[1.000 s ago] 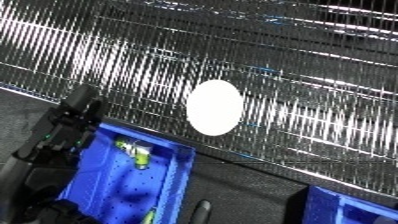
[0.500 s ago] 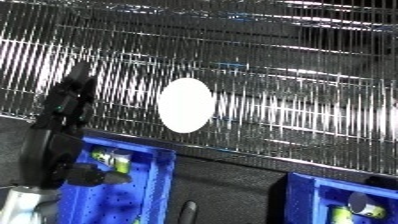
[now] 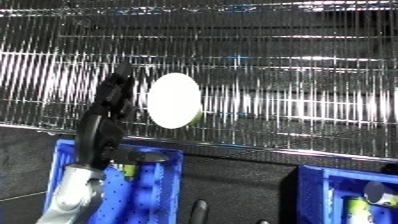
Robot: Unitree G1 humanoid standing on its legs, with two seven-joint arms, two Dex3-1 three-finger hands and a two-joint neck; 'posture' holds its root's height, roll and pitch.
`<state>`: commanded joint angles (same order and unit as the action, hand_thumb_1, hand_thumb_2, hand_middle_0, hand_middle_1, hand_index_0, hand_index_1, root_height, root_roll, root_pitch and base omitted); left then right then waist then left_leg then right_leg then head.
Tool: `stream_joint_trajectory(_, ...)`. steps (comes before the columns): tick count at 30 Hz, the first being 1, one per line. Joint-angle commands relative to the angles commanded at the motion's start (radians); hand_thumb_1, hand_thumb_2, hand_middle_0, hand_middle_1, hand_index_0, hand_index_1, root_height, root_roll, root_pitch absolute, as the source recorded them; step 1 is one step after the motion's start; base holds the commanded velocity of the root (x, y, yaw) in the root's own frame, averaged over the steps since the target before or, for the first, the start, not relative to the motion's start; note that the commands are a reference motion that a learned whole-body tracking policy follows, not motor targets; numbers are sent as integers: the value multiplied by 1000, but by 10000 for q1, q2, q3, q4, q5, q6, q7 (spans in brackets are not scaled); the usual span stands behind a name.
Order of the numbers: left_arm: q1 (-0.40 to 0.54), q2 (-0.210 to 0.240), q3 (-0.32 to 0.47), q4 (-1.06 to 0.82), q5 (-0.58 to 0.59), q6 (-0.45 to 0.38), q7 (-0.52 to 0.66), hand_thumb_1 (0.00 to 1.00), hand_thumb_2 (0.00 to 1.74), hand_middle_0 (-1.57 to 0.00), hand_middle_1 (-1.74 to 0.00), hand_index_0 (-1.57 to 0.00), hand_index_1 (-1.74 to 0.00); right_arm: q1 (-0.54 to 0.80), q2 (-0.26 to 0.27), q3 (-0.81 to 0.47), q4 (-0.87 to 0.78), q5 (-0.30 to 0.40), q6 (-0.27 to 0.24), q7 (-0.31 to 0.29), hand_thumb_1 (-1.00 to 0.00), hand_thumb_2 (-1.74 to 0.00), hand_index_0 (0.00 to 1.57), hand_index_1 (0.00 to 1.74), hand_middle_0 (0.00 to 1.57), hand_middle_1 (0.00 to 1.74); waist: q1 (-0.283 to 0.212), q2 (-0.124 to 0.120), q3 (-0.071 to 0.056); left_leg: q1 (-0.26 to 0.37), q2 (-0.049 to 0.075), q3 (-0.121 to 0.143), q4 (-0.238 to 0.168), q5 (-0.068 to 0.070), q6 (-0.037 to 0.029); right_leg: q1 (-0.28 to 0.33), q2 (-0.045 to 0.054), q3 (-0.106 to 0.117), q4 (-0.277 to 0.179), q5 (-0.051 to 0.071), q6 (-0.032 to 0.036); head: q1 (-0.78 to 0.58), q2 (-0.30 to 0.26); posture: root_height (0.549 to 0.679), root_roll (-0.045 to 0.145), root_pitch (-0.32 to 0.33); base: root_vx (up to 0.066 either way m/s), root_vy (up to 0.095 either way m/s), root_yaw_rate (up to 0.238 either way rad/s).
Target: Pick up the object and place it into the box
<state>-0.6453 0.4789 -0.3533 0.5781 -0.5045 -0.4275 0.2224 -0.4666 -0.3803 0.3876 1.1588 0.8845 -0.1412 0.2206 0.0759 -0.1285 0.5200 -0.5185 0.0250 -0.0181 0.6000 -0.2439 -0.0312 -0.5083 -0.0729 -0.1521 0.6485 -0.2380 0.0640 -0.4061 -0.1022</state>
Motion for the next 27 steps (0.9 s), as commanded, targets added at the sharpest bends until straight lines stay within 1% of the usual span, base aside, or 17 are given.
stream_joint_trajectory(5,-450,-161,-51,759,-141,-7,-166,0,0,0,0,0,0,-38,85,95,-136,30,0,-100,0,0,0,0,0,0,-144,-119,0,-174,56,37,128,-83,10,-164,79,67,17,36,33,-72,266,644,7,128,12,11,-65)
stream_joint_trajectory(11,-904,-246,-26,1339,-295,63,-235,0,0,0,0,0,0,-31,117,203,-240,65,-19,-142,0,0,0,0,0,0,-331,-231,0,-323,102,79,277,-179,23,-297,157,168,20,71,67,-251,386,643,3,138,11,14,-71)
stream_joint_trajectory(15,-1204,-282,-20,1602,-394,118,-261,200,348,-314,-348,-314,-348,-39,152,274,-302,83,-41,-166,0,0,0,0,0,0,-438,-289,0,-320,118,113,278,-212,18,-304,191,215,-47,97,89,-363,442,644,2,141,9,10,-53)
stream_joint_trajectory(18,-1416,-326,-30,1769,-434,110,-255,350,609,-549,-609,-549,-609,-36,197,333,-333,102,-65,-188,0,0,0,0,0,0,-510,-328,0,-293,144,141,244,-215,-1,-286,199,245,-121,123,111,-486,467,644,2,142,1,7,-39)
stream_joint_trajectory(23,-1693,-406,-39,1953,-509,123,-200,600,1044,-942,-1044,-942,-1044,-42,284,419,-365,119,-97,-253,0,0,0,0,0,0,-581,-353,0,-235,169,174,182,-222,-28,-237,183,267,-218,140,140,-555,554,645,3,143,-6,4,-18)
stream_joint_trajectory(27,-1774,-460,-27,2068,-531,135,-193,800,1392,-1256,-1392,-1256,-1392,-54,330,413,-319,104,-130,-228,0,0,0,0,0,0,-589,-329,0,-221,147,170,192,-240,-26,-230,162,259,-206,122,131,-593,527,645,5,143,-9,0,11)
